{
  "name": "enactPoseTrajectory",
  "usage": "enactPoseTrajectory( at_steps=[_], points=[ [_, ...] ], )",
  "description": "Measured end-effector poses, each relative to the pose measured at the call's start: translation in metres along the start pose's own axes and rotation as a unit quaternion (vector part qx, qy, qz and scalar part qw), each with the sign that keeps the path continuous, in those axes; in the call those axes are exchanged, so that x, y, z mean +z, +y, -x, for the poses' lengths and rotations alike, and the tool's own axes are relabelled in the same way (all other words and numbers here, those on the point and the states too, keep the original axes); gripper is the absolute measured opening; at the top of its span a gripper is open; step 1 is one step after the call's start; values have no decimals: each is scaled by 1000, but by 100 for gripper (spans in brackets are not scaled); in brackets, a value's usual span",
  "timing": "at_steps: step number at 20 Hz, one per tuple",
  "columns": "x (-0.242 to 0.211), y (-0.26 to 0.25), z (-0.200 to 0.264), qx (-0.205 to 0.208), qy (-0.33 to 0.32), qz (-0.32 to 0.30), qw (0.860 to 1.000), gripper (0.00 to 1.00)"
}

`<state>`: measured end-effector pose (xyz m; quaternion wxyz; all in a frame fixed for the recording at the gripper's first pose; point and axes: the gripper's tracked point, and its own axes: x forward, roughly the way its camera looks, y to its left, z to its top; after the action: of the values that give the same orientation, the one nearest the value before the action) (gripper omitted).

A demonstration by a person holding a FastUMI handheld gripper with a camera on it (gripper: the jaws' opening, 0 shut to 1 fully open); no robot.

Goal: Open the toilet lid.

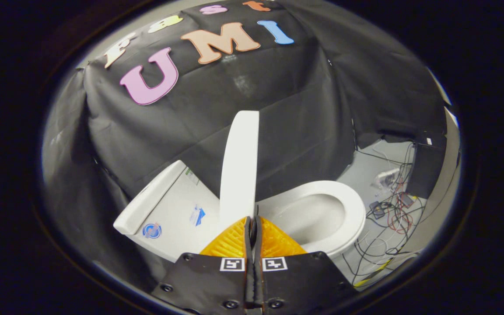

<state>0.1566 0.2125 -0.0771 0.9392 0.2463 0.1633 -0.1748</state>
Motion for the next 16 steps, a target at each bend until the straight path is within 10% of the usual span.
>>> enactPoseTrajectory(
  at_steps=[16],
  points=[
    [1, 71, -7, 33, -15, 65, 997, 1]
  ],
)
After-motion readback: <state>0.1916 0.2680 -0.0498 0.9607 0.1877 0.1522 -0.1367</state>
